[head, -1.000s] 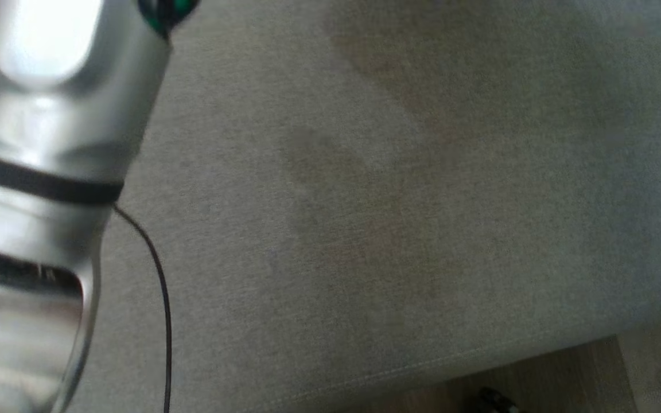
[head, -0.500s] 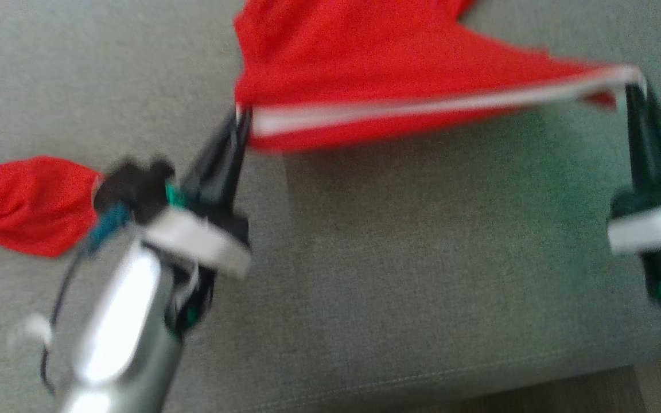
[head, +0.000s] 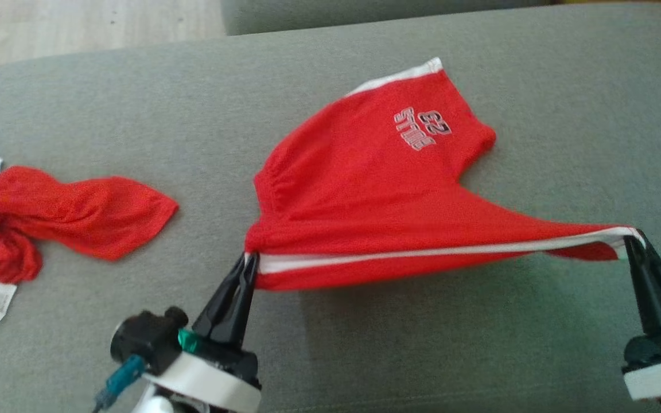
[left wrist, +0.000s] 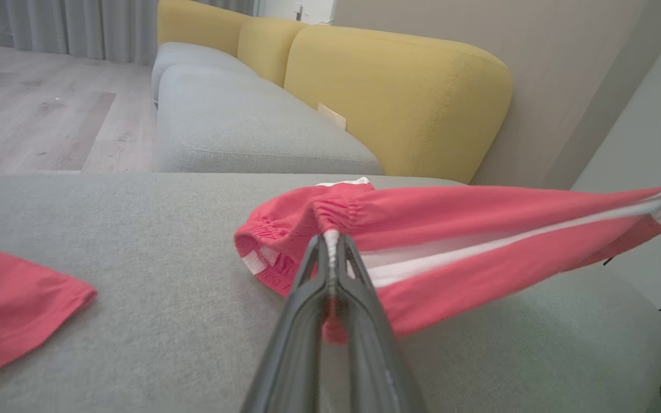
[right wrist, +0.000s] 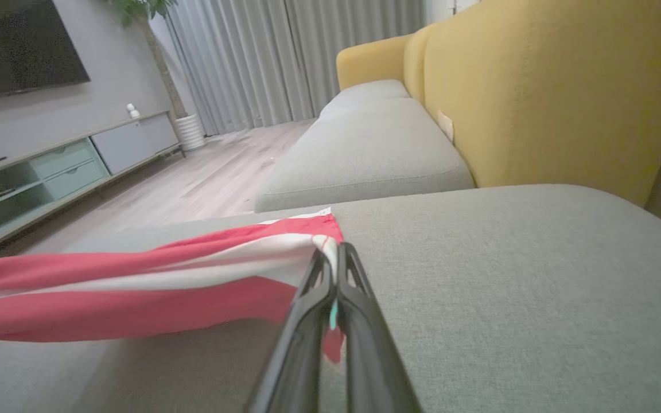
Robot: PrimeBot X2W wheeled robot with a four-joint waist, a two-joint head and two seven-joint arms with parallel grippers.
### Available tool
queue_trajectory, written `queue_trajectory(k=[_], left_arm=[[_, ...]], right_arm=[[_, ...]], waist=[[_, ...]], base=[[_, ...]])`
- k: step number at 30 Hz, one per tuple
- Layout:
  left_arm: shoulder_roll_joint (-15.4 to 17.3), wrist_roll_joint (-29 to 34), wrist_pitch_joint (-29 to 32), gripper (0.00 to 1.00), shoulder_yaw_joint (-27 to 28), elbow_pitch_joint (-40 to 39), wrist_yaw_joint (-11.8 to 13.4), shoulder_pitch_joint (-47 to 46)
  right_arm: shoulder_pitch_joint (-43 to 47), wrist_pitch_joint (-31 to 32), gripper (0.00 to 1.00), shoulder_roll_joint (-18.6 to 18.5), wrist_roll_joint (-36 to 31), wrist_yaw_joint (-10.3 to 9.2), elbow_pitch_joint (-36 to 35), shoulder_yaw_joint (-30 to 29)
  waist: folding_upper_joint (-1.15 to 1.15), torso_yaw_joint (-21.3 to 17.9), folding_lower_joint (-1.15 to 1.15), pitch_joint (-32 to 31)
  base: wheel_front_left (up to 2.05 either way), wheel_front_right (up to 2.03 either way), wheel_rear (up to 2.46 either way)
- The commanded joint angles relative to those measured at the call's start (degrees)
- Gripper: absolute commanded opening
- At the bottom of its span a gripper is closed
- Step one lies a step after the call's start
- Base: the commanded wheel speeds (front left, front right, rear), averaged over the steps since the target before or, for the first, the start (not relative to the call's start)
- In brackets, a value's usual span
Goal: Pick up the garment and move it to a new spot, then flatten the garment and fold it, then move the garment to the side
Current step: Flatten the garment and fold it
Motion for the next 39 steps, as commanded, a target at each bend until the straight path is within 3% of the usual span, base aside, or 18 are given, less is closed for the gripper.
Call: queue_trajectory(k=[1,7,12,19,26,38,39], left_arm=[[-0.1,-0.2,-0.3,0.00,2.7,-2.6,0.1,0.5],[-0.9,-3.4,-0.3,0.00,0.1,-1.6,0.1,-1.8],[-1.5,-8.8,-0.2,0.00,-2.9,2.1,0.1,-9.8],[-2.0,-12.6,1.4,0.00,-3.9,10.6,0.1,-20.8],[-2.5,-16.4,2.1,0.00,-7.1,18.9,0.1,-29.9],[-2.8,-17.1,-0.2,0.00,-11.2,30.2,0.1,-42.3],[-2.9,-16.9,-0.2,0.00,-11.2,30.8,0.1,-42.7]], right_arm=[[0.4,1.9,0.00,-2.2,-1.9,-0.05,-4.6,-2.0],[-4.7,7.2,0.00,-3.2,-5.2,-0.05,-5.9,-2.8],[-13.5,12.0,0.00,-7.4,-5.5,-0.05,-1.4,0.1],[-26.7,17.1,0.00,-15.9,-1.0,-0.05,7.1,8.5],[-40.5,20.3,0.00,-20.9,3.3,-0.05,15.5,18.5],[-56.8,19.1,0.01,-21.6,5.3,-0.05,30.4,30.5],[-57.6,18.4,0.16,-21.4,5.3,-0.05,31.5,31.0]], waist=[[0.00,1.5,0.00,-0.6],[0.00,3.6,0.00,1.0],[0.00,6.2,0.00,4.0],[0.00,8.5,0.00,7.2],[0.00,10.1,0.00,10.5],[0.00,11.3,0.00,14.9],[0.00,11.2,0.00,15.1]], base=[[0.00,0.00,0.00],[0.00,0.00,0.00],[0.00,0.00,0.00],[0.00,0.00,0.00],[0.00,0.00,0.00],[0.00,0.00,0.00],[0.00,0.00,0.00]])
